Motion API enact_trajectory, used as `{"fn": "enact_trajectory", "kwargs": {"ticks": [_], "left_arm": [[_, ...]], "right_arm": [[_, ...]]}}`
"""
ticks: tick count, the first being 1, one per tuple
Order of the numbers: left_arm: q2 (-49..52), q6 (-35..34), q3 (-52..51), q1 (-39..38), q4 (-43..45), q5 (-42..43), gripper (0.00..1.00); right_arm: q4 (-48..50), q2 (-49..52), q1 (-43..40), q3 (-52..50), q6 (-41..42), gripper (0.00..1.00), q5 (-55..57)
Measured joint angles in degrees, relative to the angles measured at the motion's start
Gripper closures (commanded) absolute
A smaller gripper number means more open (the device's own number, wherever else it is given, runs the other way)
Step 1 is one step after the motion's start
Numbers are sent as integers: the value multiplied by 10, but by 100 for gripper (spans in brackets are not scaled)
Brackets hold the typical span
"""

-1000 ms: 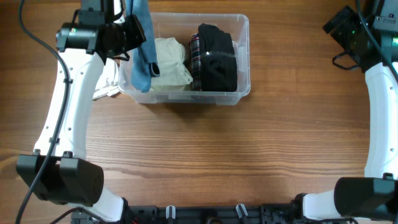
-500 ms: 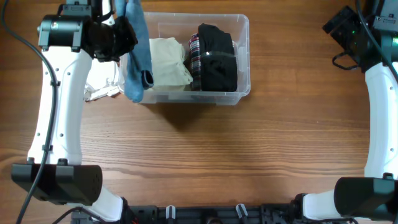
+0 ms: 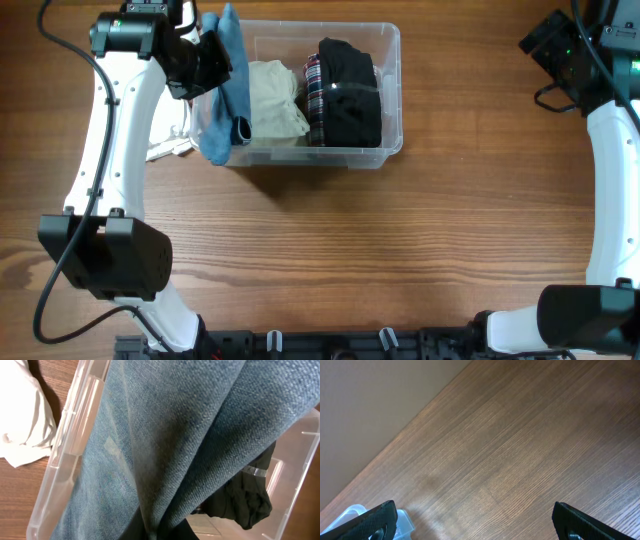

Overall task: Pack container
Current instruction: 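Lower the blue denim into the box over the cream cloth, then press the denim flat with the left gripper and withdraw left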

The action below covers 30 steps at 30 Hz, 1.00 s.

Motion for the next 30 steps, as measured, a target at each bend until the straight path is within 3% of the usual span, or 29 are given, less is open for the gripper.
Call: {"fn": "enact_trajectory", "kwargs": {"ticks": [1, 3, 18, 25, 30], "left_arm": [[0, -1, 0, 0, 0, 0, 32], [0, -1, 1, 0, 3, 0, 26], [0, 5, 2, -11, 43, 39, 36], [7, 156, 2, -114, 20, -7, 31], [81, 219, 6, -145, -5, -79, 25]], "right_arm": [[0, 0, 0, 0, 0, 0, 0], [0, 0, 0, 0, 0, 0, 0], [0, 0, 0, 0, 0, 0, 0], [0, 0, 0, 0, 0, 0, 0], [0, 0, 0, 0, 0, 0, 0]]}}
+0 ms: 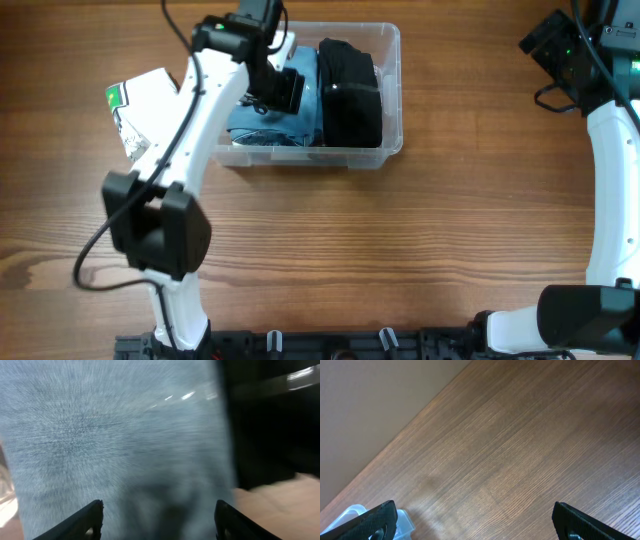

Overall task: Pack container
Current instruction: 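Press the denim flat with the left gripper and withdraw left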

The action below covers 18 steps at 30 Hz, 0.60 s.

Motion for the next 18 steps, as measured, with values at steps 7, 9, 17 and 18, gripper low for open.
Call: {"fn": "enact_trajectory", "kwargs": {"ticks": [7, 9, 17, 18], "left_arm": [[47, 13, 0, 1, -22, -139, 24], [47, 12, 0, 11, -23, -149, 26], [46, 7, -47, 49, 30, -81, 26], [45, 7, -60, 49, 42, -73, 24]], "right_arm": [[0, 0, 0, 0, 0, 0, 0], [0, 0, 0, 0, 0, 0, 0], [0, 0, 0, 0, 0, 0, 0], [0, 0, 0, 0, 0, 0, 0]]}}
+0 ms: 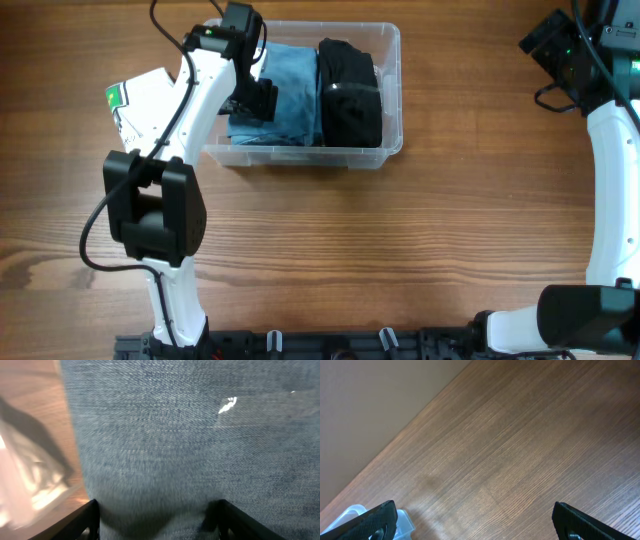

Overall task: Pack container
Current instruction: 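Press the denim flat with the left gripper and withdraw left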

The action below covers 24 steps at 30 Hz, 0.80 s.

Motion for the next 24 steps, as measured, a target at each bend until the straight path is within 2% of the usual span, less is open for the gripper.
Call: {"fn": "enact_trajectory", "kwargs": {"ticks": [5, 9, 12, 17, 19, 23, 24], "left_arm": [[-12, -2, -27, 2, 22, 11, 20], [-11, -7, -10, 5, -2, 16, 21], [-7, -15, 30, 7, -46, 18, 19], [-16, -21, 179, 8, -125, 15, 9], [-37, -23, 198, 14, -141, 15, 7], [-79, -59, 204, 80, -183, 16, 5], [-83, -69, 206, 138, -205, 31, 5]], "right_arm": [[0, 0, 0, 0, 0, 0, 0], [0, 0, 0, 0, 0, 0, 0], [0, 0, 0, 0, 0, 0, 0], [0, 0, 0, 0, 0, 0, 0], [0, 0, 0, 0, 0, 0, 0], [0, 0, 0, 0, 0, 0, 0], [0, 0, 0, 0, 0, 0, 0]]}}
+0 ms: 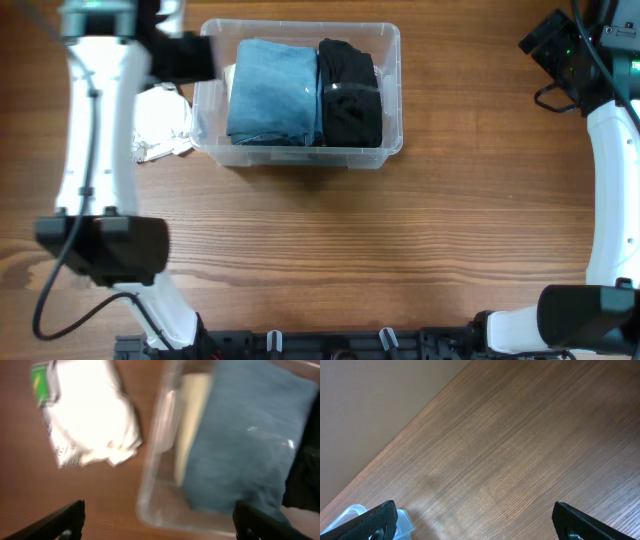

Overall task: Pack container
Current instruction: 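Press the denim flat with the left gripper and withdraw left, then grasp the white green-print T-shirt with the left gripper and lift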

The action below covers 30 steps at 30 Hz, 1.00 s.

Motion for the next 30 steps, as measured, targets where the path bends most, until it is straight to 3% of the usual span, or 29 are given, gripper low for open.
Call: {"fn": "enact_trajectory", "kwargs": {"ticks": [7, 14, 22, 30], "left_arm": [[0, -14, -36, 243, -17, 188, 4], [0, 26, -230, 373, 147, 385, 0], [0, 35, -401, 404, 388, 460, 0], [1, 35, -452, 369, 485, 439, 1]], "right_arm": [[0, 0, 0, 0, 0, 0, 0], [0, 0, 0, 0, 0, 0, 0], [0, 0, 0, 0, 0, 0, 0], [0, 0, 0, 0, 0, 0, 0]]}}
